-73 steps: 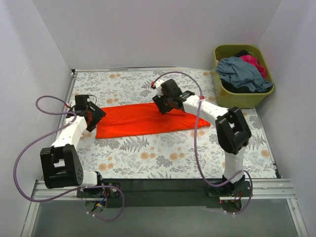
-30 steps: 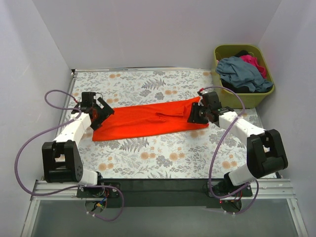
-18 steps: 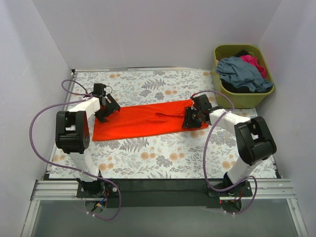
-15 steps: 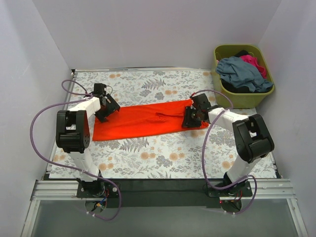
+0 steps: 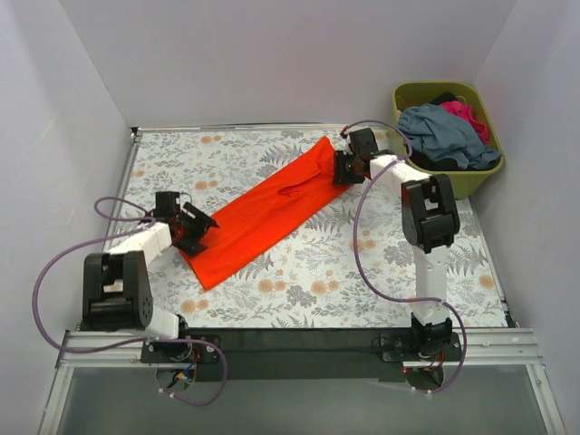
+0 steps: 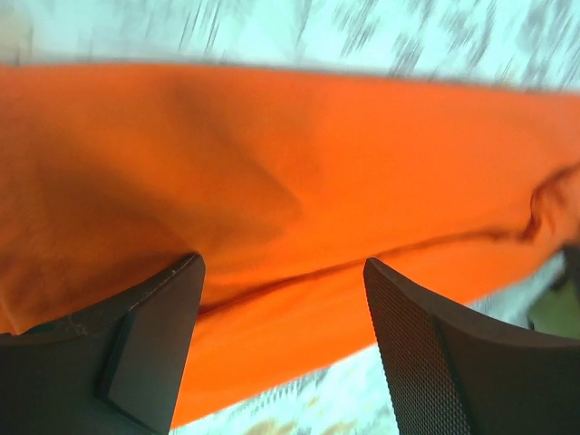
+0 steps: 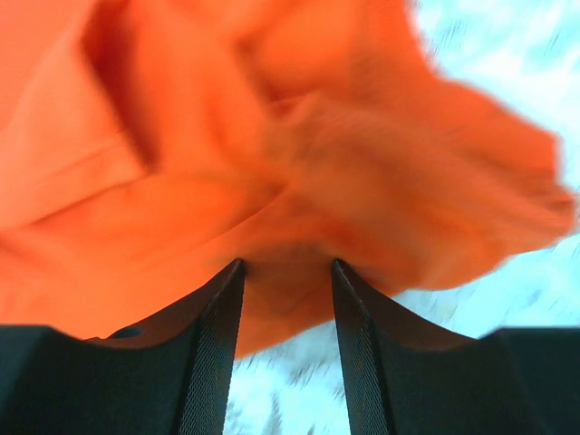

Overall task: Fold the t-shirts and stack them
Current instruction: Fold the tshirt

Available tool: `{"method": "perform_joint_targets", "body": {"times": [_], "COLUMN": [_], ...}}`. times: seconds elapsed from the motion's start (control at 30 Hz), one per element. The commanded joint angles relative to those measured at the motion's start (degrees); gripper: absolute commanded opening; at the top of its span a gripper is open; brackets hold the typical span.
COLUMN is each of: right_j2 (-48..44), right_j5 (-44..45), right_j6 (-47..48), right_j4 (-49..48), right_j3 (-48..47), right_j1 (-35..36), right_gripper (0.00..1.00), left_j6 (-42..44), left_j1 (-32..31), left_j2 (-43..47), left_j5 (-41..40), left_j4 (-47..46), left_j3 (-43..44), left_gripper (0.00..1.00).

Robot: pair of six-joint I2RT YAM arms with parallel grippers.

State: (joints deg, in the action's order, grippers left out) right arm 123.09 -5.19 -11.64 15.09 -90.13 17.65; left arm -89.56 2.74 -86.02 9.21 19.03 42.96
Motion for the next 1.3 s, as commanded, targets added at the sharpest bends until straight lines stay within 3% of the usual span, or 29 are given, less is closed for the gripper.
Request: {"method": "perform_joint_targets", "body": {"times": [0.0, 0.13, 0.27, 0.47, 0.67, 1.0, 1.27], "right_j2": [5.14, 7.17, 0.17, -12.23, -15.60, -7.61, -6.02], "right_j5": [4.66, 2.91, 0.27, -0.87, -5.52, -7.55, -3.34], "right_j6": [7.06, 7.77, 8.30, 3.40, -5.14, -5.42, 3.09], "right_j4": [4.33, 5.38, 5.48, 5.13, -1.71, -5.60, -5.34], "right_j3": [-11.78, -18.06, -12.81, 1.67, 10.23, 11.64, 12.70], "right_j1": [-0.34, -0.34, 1.50, 8.88, 13.81, 13.11, 3.28], "right_gripper": [0.44, 0.46, 0.47, 0.47, 0.42, 0.35, 0.34], "left_j6": [-4.12, -7.64, -6.87, 1.04, 12.46, 15.99, 16.79], "left_j1": [-1.85, -5.99, -6.52, -6.52, -6.52, -6.52, -6.52], "left_j2": [5.67, 12.88, 19.38, 20.81, 17.90, 18.96, 17.38], "left_j5": [5.19, 9.50, 9.17, -4.71, -13.25, -13.88, -12.82], "left_j4": [9.36, 10.50, 13.83, 20.16, 17.99, 8.84, 6.64], "left_j3": [-8.41, -14.38, -15.81, -4.04, 4.06, -1.11, -2.71], "left_gripper": [0.68, 0.71, 0.75, 0.77, 0.77, 0.77, 0.77]}}
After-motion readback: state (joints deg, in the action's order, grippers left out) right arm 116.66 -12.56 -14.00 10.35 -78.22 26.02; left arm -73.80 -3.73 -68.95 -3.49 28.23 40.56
